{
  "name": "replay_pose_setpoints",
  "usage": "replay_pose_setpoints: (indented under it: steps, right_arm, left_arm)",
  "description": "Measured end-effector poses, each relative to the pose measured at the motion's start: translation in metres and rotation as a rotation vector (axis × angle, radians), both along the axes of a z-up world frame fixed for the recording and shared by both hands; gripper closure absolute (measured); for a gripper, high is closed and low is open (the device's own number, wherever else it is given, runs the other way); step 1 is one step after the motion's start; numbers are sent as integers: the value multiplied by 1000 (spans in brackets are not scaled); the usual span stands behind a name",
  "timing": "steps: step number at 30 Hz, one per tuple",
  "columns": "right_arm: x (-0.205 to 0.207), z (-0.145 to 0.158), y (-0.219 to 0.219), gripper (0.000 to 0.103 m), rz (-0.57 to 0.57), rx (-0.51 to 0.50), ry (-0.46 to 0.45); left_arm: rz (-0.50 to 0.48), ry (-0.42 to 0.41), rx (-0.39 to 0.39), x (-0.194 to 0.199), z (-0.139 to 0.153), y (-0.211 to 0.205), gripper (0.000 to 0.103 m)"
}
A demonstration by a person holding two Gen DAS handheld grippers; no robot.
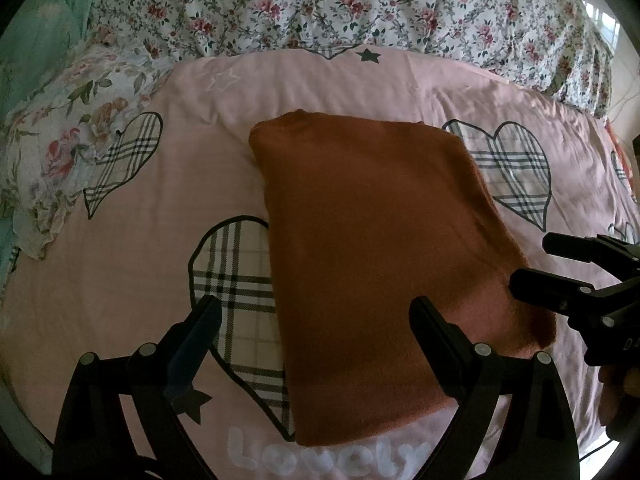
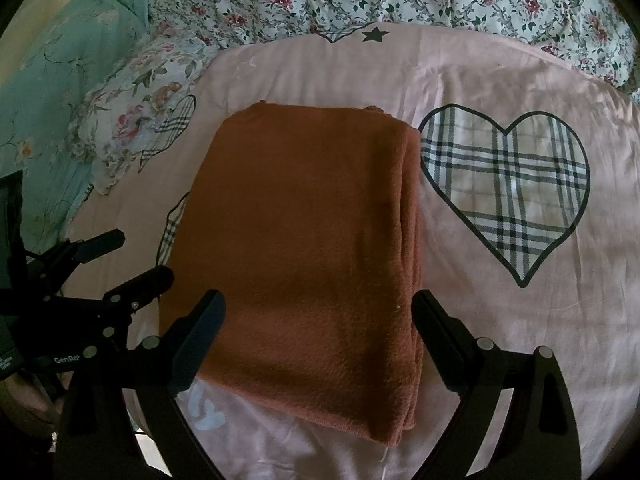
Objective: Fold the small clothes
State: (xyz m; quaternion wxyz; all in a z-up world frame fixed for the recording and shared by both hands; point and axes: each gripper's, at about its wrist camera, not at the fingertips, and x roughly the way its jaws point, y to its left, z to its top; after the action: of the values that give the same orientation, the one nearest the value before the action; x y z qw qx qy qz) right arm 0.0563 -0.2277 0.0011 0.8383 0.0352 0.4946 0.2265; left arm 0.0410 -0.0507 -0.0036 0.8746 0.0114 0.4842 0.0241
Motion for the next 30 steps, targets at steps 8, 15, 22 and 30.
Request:
replay_pose_setpoints:
  steps: [8,15,22,30]
  right_arm:
    - [0,0,0,9,-1,1,2]
    - [1,0,0,9,0,3,-1]
    - [1,0,0,9,2,2,-2]
    - [1,0,-1,9,-1,4,-3]
  left_arm:
    - [1,-1,3,0,0,0,8]
    - [3,2,6,1,0,-2,8]
    - [7,-1,5,0,0,-4,8]
    - [7,-2,5,0,0,-5,8]
